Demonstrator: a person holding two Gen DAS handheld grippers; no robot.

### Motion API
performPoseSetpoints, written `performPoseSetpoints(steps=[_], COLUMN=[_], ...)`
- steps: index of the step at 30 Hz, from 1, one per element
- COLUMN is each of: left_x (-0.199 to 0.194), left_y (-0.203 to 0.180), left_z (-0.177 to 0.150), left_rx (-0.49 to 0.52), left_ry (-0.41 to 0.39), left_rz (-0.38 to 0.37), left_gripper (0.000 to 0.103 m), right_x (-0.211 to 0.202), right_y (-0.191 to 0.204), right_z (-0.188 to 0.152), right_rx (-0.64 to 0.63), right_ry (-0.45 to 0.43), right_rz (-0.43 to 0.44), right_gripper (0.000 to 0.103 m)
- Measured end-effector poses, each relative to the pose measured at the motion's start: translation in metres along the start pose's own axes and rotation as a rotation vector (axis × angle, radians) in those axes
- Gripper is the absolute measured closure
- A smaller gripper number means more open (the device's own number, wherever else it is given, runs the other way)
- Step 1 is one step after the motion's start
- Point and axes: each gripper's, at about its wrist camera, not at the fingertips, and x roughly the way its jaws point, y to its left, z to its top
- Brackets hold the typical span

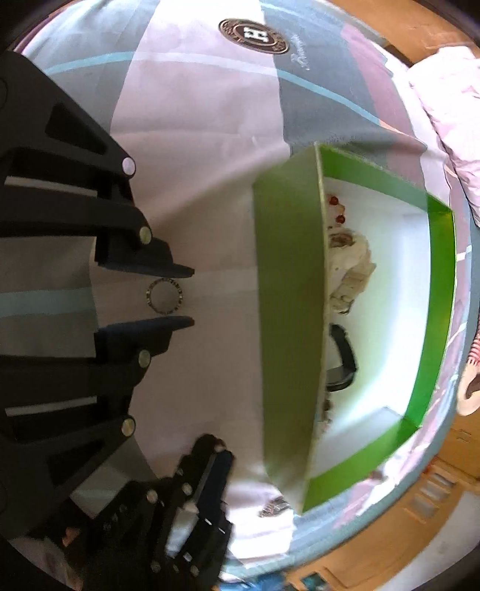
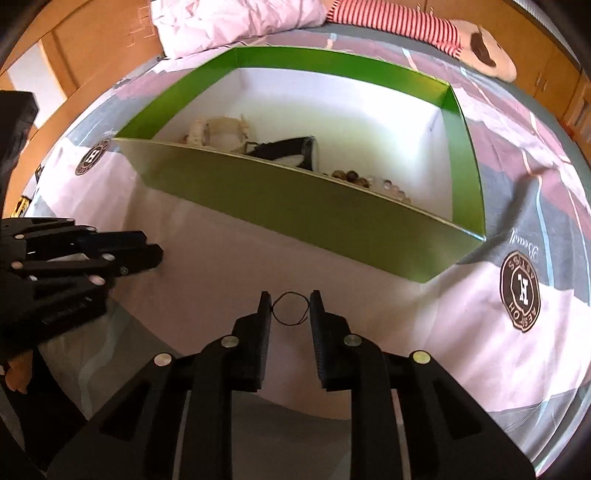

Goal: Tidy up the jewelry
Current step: 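Move the left gripper over the gold ring while the right gripper moves over the dark ring, then grasp the gold ring with the left gripper while the right gripper grasps the dark ring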

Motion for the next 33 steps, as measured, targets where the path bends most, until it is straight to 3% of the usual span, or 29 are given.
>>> performPoseSetpoints(steps=[1,2,7,17,25,27,29,30,32,33], left_x=[-0.002,-0.004,-0.004,0.023,0.029,0.031,0.029,0.028,0.026,0.025], left_y=[0.006,0.015,0.030,-0.010,-0.021,-0.026,-0.024,-0.024,-0.023,-0.022], left_z=[0.001,0.003,0.010,0.000,0.003,0.004,0.003,0.003,0.003,0.004], left_rx=[-0.026,-0.064,-0.138,0.052,0.070,0.068,0.066,0.064,0.056,0.052], left_ry=[0.003,0.005,0.013,0.054,0.054,0.054,0.051,0.048,0.039,0.035], left_rz=[-0.026,-0.056,-0.074,0.105,0.127,0.129,0.133,0.137,0.145,0.149], left_gripper=[0.060,0.052,0.050,0.050,0.050,0.050,0.057,0.061,0.080,0.082], right_x=[0.001,0.004,0.001,0.015,0.022,0.021,0.020,0.021,0.021,0.021], right_y=[-0.002,-0.005,-0.004,0.006,0.017,0.018,0.021,0.023,0.022,0.021], right_z=[0.000,0.000,-0.001,-0.003,0.003,0.002,-0.001,-0.001,0.000,0.001], right_rx=[0.011,0.021,0.012,-0.016,-0.030,-0.034,-0.045,-0.050,-0.054,-0.052], right_ry=[0.011,0.018,0.016,0.059,0.041,0.038,0.035,0.034,0.033,0.032], right_rz=[0.004,0.013,0.016,-0.036,-0.054,-0.045,-0.040,-0.045,-0.044,-0.041], right_gripper=[0.076,0.070,0.068,0.068,0.068,0.073,0.081,0.081,0.082,0.082])
